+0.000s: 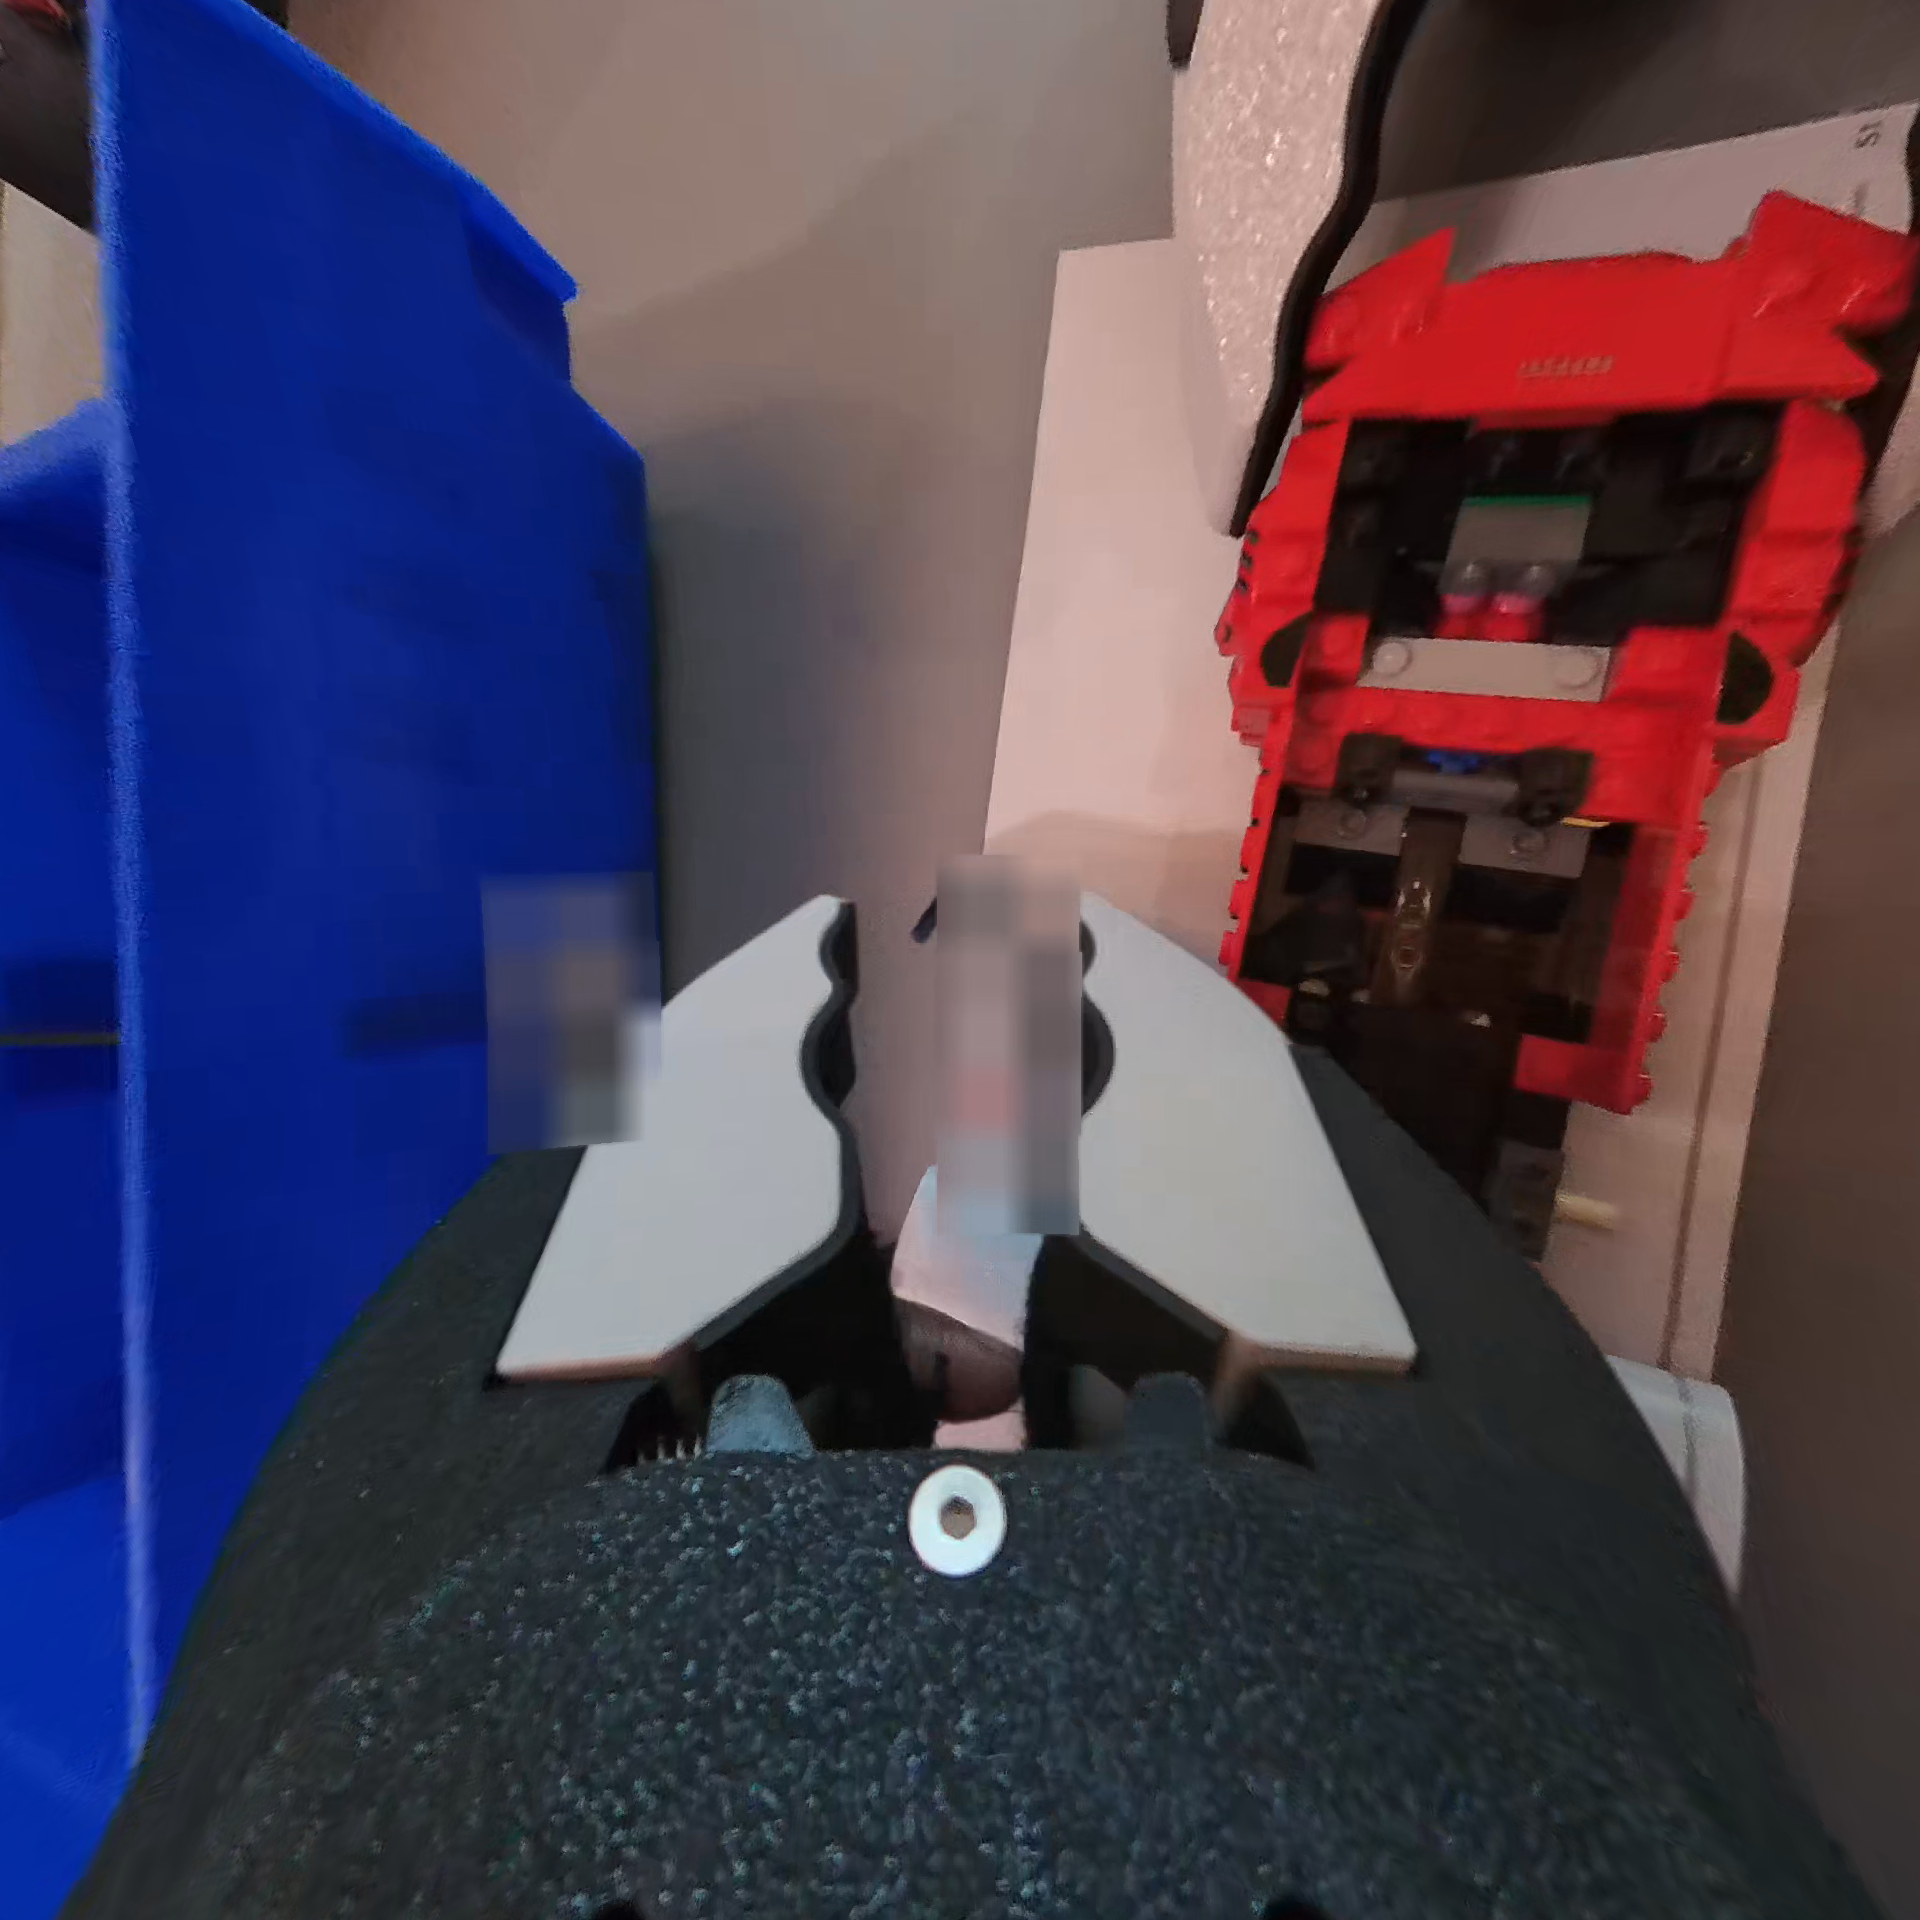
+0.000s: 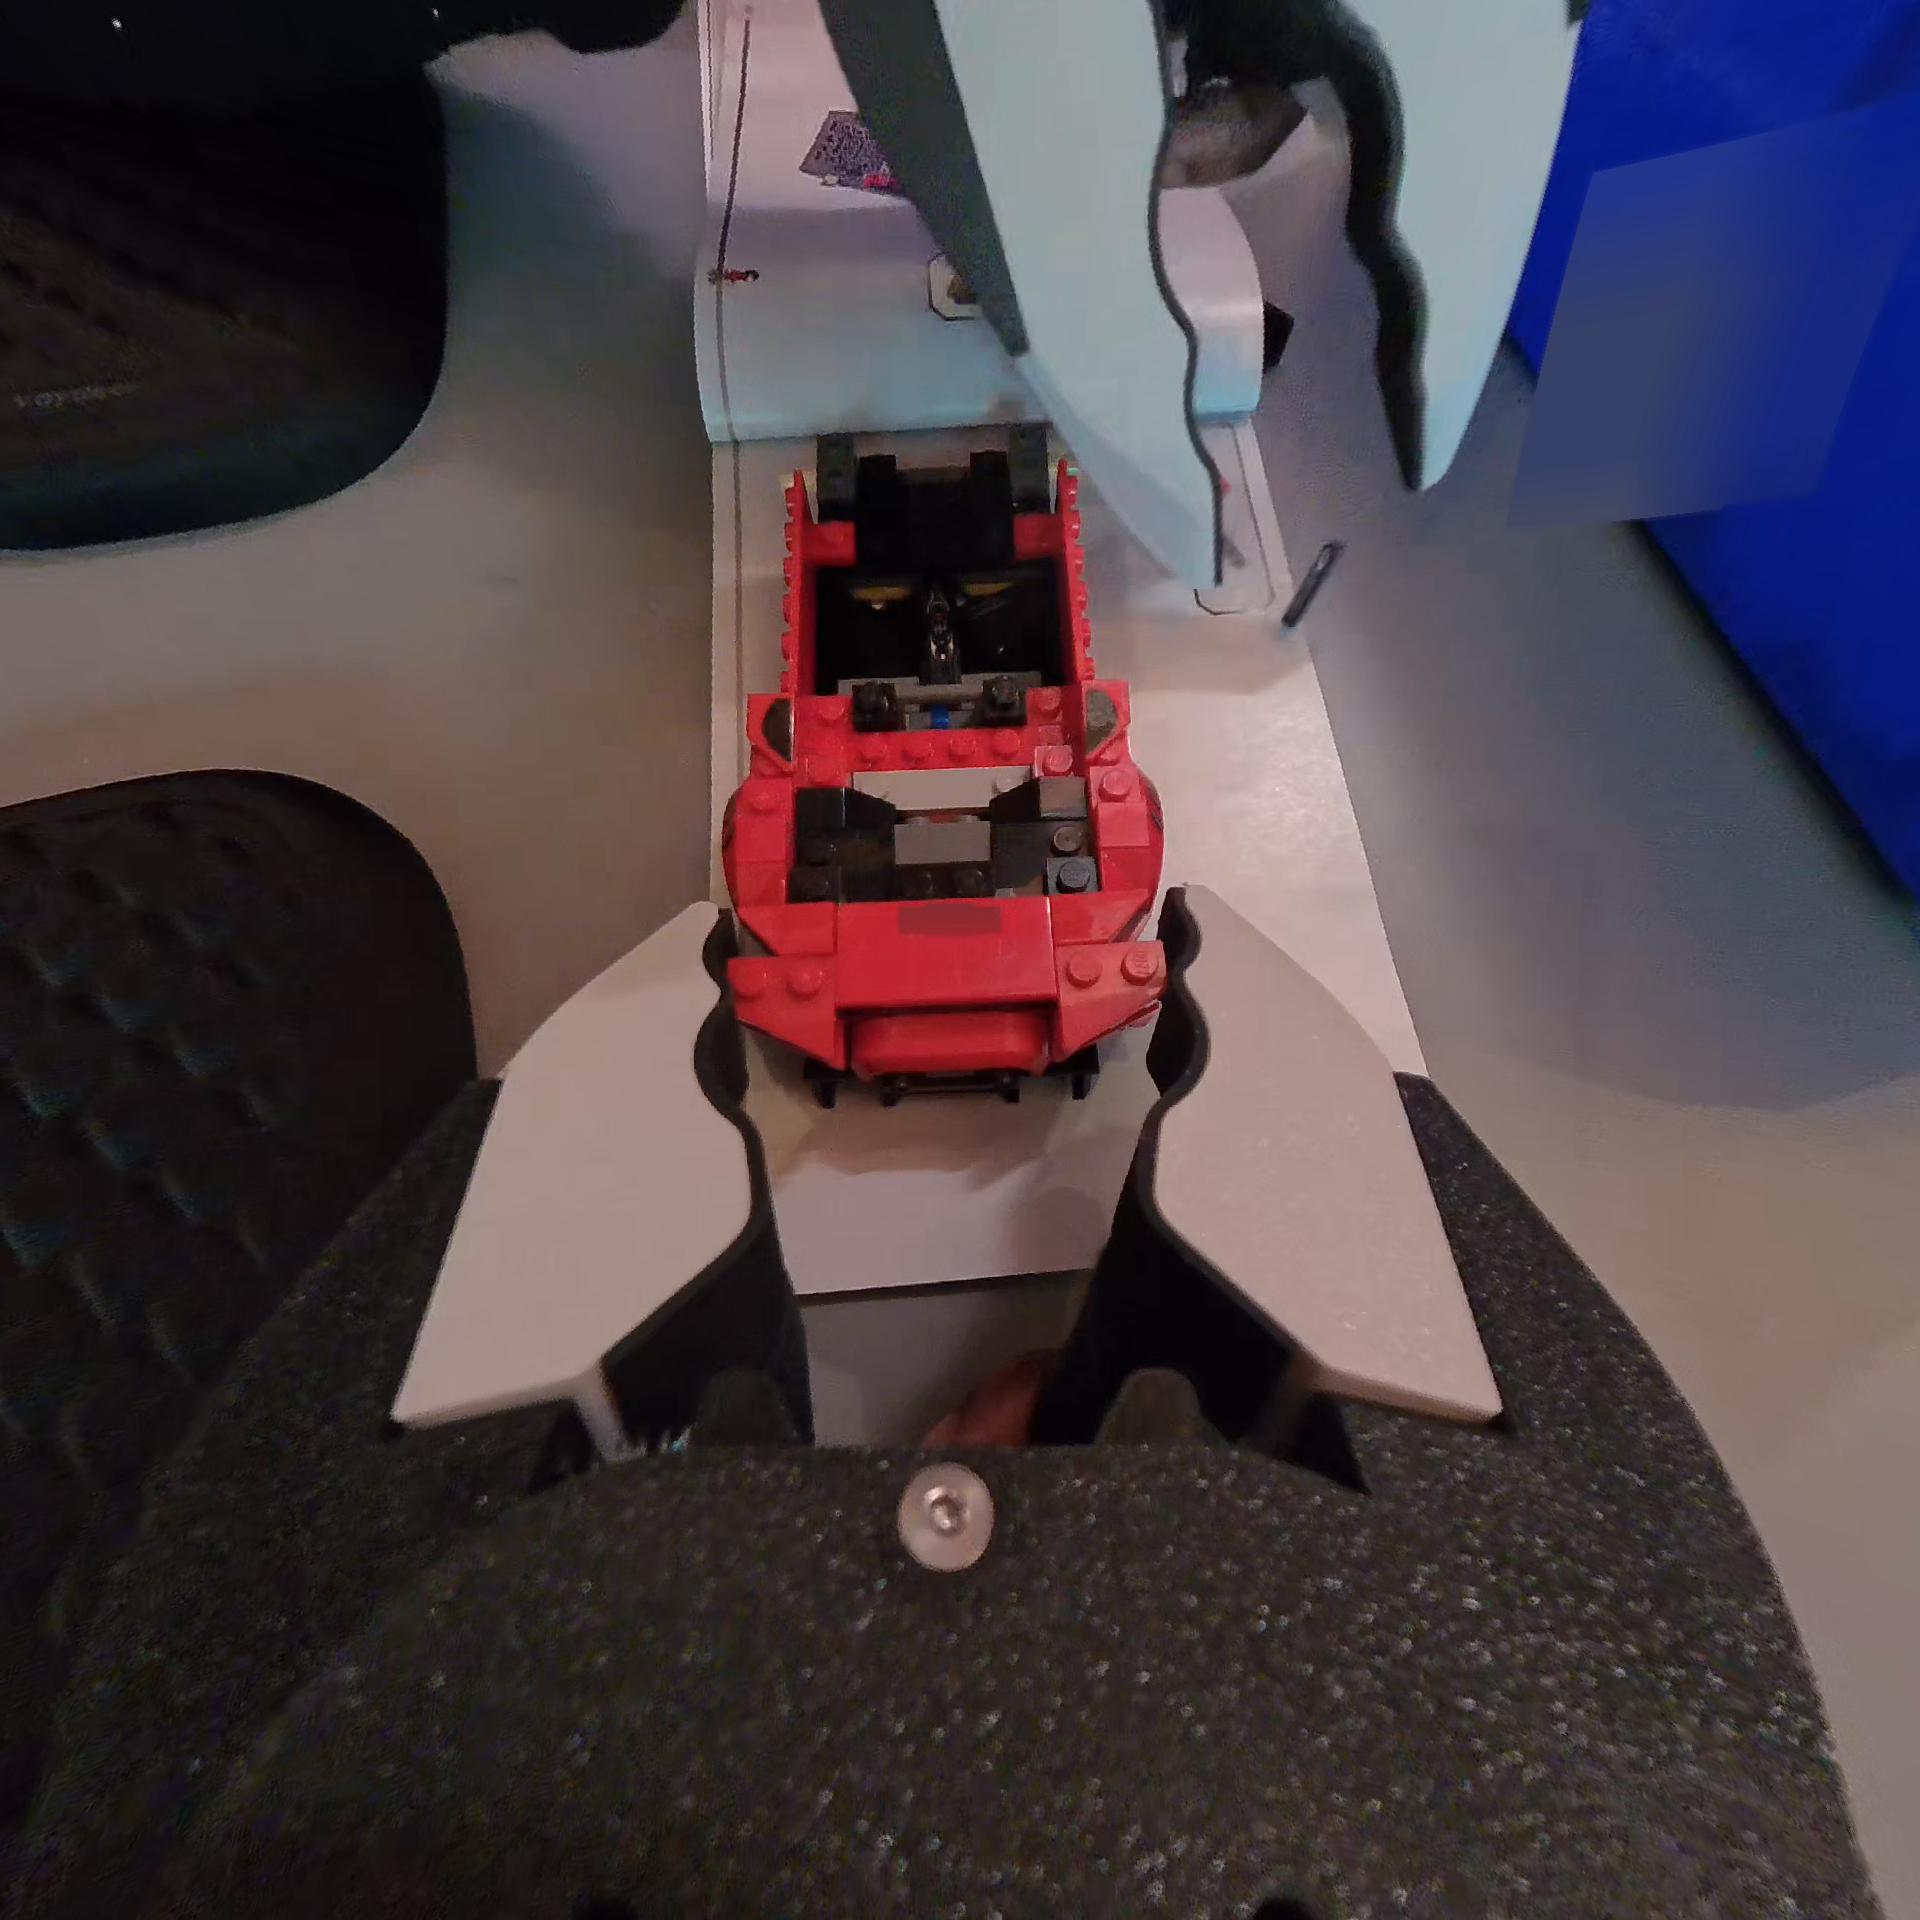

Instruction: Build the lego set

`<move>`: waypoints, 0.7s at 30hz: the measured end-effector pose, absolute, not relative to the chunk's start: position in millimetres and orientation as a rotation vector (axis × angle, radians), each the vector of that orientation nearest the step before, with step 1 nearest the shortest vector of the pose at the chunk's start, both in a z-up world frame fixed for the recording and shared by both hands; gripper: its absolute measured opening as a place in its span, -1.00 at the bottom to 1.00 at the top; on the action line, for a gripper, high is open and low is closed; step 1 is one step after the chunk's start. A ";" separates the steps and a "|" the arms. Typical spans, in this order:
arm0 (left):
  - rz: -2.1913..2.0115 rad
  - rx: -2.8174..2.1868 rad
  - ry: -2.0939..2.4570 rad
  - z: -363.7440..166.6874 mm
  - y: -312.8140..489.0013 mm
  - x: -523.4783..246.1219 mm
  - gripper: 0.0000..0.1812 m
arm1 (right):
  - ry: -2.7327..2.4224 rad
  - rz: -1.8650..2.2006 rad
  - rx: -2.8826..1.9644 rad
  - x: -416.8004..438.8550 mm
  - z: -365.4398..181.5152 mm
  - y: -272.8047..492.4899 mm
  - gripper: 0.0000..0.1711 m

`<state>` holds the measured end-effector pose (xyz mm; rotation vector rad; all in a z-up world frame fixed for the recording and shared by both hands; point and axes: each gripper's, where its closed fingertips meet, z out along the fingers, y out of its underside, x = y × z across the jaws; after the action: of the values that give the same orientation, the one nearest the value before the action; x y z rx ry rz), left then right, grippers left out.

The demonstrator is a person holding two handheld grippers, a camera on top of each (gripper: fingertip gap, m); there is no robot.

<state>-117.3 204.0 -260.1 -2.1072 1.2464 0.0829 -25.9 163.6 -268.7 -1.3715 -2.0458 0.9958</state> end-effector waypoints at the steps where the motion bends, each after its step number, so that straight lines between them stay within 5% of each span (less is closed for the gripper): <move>1: 0.075 -2.098 1.245 -256.5 203.2 -116.3 -0.58 | -2.046 0.996 -1.372 -25.8 -268.7 163.6 -0.11; 8: -0.210 -1.898 1.281 -220.5 173.0 -79.9 -0.98 | -2.065 1.025 -1.355 -23.3 -267.7 160.2 -0.07; 21: -0.301 -1.810 1.457 -236.8 147.4 -36.0 -0.98 | -2.064 0.955 -1.341 -26.6 -270.4 162.1 -0.10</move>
<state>-36.0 147.4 -236.8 -1.8102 1.4565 -0.3010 -26.6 162.1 -270.4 -1.3410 -2.0640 0.9549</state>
